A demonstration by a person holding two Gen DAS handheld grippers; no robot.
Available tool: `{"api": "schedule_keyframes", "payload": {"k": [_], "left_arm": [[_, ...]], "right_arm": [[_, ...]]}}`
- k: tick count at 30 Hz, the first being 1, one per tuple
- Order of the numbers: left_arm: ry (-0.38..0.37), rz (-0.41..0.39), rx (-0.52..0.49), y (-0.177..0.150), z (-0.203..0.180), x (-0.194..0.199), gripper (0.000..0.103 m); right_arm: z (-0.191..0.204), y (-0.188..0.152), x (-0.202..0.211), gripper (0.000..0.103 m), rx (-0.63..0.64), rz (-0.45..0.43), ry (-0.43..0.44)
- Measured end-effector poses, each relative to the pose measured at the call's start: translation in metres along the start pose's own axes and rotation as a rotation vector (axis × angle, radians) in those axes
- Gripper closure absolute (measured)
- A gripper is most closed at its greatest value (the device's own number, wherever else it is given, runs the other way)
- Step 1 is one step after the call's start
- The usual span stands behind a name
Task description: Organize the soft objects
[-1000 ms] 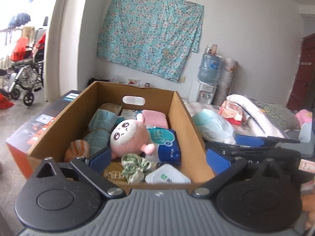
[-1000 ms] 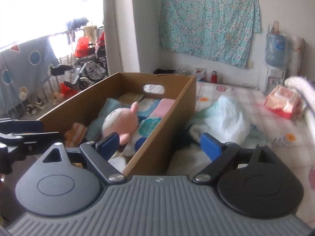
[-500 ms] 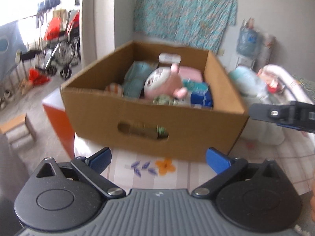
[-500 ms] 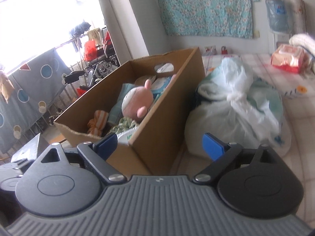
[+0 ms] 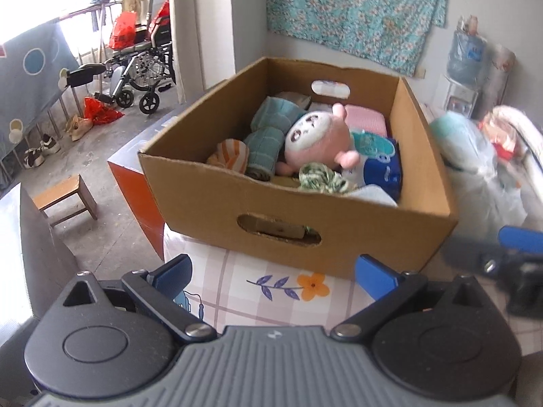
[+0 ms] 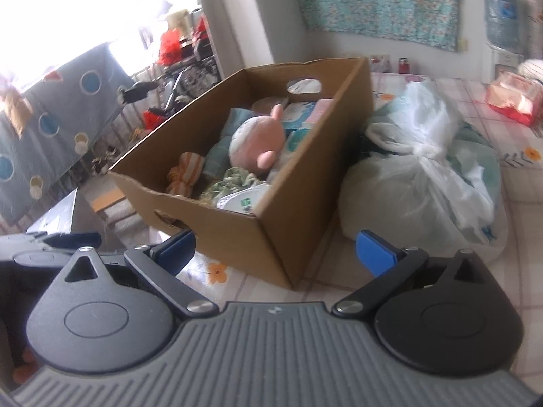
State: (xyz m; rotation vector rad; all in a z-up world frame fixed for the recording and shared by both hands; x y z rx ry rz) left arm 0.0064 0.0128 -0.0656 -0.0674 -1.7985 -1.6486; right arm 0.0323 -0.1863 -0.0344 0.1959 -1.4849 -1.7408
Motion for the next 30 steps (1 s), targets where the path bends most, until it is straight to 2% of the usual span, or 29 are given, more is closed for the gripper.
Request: {"api": "schedule_keyframes", "payload": {"k": [7,17,30], "left_arm": [[0.014,0.007,-0.002,0.003,0.001,0.001,0.0],[0.013,0.008,0.003,0.003,0.002,0.0,0.0],[0.016,0.009,0.002,0.003,0.002,-0.002,0.0]], "right_arm": [[0.006,-0.004,-0.013,0.001,0.049,0.036,-0.005],[0.0,0.0,-0.016,0.001,0.091,0.038,-0.056],[-0.002,0.002,-0.016,0.001,0.112,0.041,-0.076]]}}
Point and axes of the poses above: each gripper's, at about its wrist camera, not at the fingertips, and x roughly against the way its jaws point, z to its left, y to its top, the point moved 9 cm from there along -x, roughly the way its jaws point, and after that the axes turned 15 degrees about -z, right-handed, at the moved point
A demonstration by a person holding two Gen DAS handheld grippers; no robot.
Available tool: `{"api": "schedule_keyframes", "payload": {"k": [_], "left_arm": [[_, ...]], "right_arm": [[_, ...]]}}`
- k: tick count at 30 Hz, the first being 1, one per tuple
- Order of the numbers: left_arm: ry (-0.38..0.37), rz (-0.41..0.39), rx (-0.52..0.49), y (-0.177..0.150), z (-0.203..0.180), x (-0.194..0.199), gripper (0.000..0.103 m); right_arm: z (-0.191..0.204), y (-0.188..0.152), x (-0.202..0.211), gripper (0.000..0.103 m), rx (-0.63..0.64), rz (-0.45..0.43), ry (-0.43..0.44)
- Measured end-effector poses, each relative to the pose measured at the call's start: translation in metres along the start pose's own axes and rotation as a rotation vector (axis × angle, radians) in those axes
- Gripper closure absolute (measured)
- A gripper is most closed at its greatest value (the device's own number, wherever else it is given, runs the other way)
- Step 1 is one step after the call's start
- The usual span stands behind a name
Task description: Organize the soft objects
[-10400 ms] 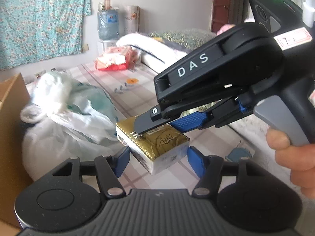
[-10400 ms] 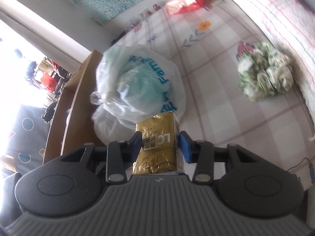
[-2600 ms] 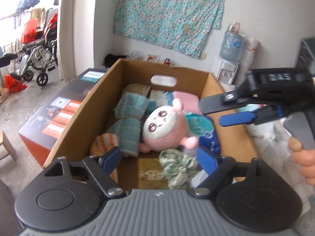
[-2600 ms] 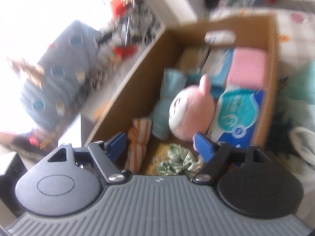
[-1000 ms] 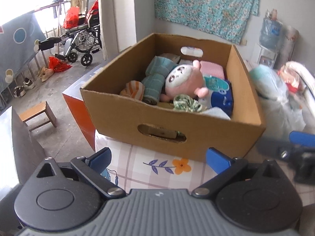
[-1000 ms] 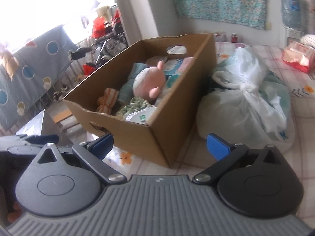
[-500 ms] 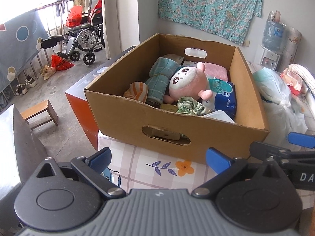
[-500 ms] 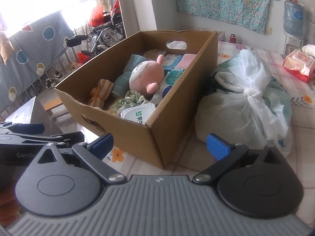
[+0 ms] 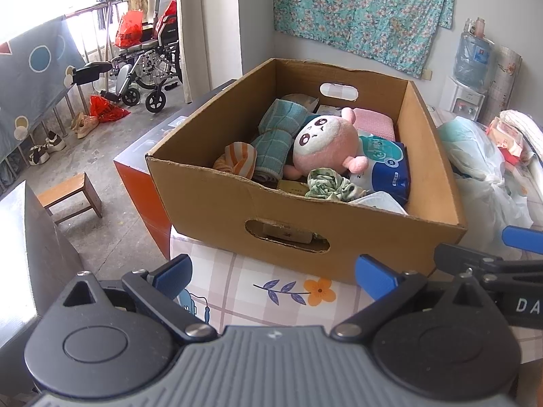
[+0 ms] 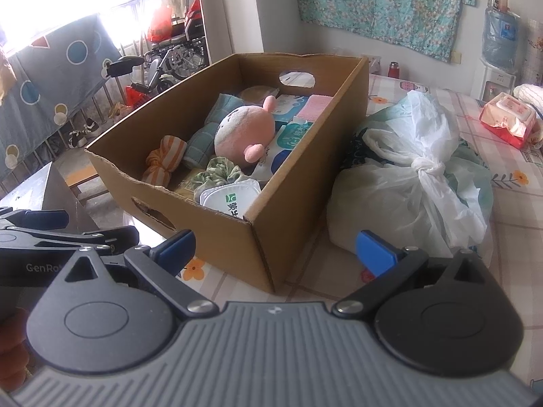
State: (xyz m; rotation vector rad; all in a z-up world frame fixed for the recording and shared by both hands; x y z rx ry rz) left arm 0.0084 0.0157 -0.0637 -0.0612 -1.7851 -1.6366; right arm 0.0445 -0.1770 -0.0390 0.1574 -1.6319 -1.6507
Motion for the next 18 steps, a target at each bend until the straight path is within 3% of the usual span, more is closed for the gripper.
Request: {"api": "schedule_keyframes", "payload": {"k": [18], "left_arm": [[0.003,0.016,0.016,-0.0052,-0.0026,-0.0011,0.001]], "right_arm": [[0.0003,-0.0015,-0.0022,0.001,-0.004,0.015,-0.002]]}}
Point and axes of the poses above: each gripper's, at about its wrist camera, not at the fingertips, and x roughly against the way its jaws point, z to its left, y to its top, the point moved 9 cm from there along -x, roughly the way its jaws point, and after that the axes turned 15 degrees about -z, right-handed, at the moved point
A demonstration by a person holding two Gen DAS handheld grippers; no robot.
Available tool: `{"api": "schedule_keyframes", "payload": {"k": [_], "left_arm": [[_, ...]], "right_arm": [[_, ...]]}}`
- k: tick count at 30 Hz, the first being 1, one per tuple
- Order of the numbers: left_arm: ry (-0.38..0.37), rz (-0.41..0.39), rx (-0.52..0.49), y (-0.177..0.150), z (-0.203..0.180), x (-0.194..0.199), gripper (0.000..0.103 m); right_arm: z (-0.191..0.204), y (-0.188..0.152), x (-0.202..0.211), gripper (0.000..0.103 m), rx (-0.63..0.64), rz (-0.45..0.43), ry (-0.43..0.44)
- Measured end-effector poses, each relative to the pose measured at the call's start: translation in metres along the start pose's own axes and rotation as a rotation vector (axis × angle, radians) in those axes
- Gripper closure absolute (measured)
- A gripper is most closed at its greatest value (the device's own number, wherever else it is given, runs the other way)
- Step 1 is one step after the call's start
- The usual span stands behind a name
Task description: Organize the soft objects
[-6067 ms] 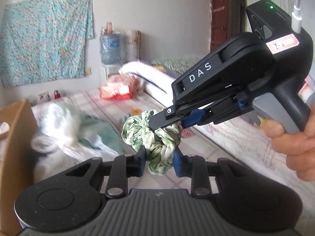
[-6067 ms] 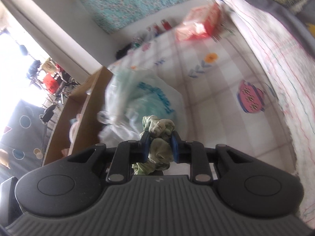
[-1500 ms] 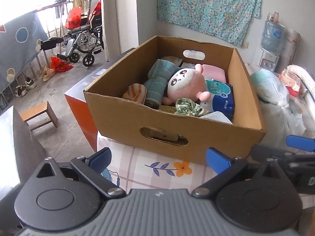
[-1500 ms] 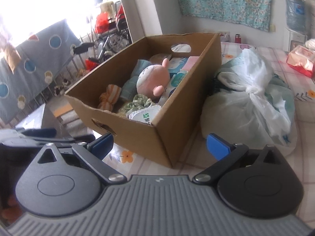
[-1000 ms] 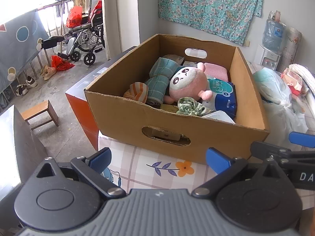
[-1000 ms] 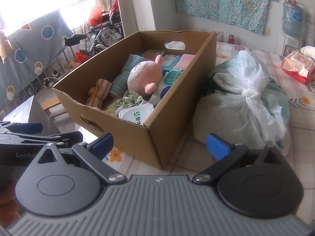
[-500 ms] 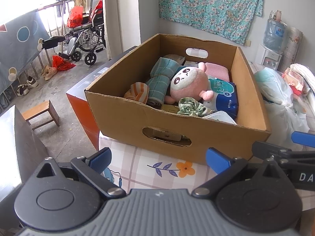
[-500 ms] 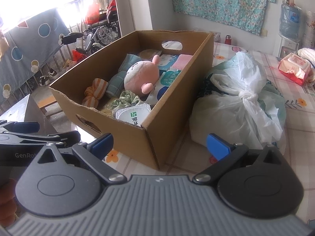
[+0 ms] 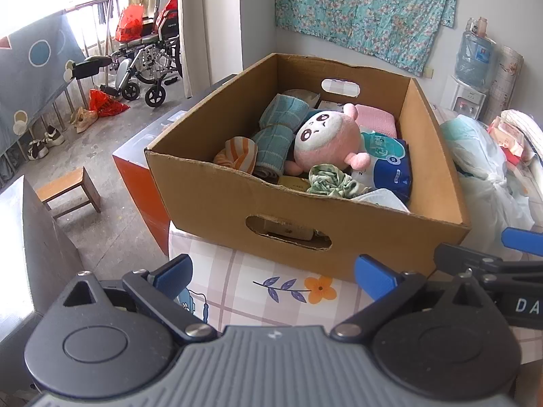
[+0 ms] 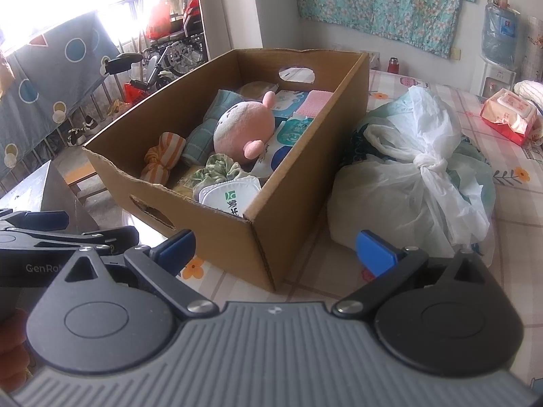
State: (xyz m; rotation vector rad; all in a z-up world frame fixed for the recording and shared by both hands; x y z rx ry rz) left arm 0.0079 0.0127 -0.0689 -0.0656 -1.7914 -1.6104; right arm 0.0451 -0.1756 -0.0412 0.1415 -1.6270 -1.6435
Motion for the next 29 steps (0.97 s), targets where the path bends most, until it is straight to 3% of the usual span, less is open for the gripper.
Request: {"api": "schedule_keyframes", "payload": {"k": [29], "left_arm": [[0.0,0.01,0.003,-0.0013,0.0015,-0.002,0.001]], "right_arm": [[0.0012,-0.0024,-0.005,0.001,0.003,0.015,0.003]]}}
Point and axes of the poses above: each gripper's, at about its wrist camera, not at the fingertips, and x roughly against the way its jaws point, z to its left, y to its top, the point moved 9 cm from there along -x, roughly the way its jaws point, and after that the axes turned 15 degrees about -z, right-handed, at the moved point
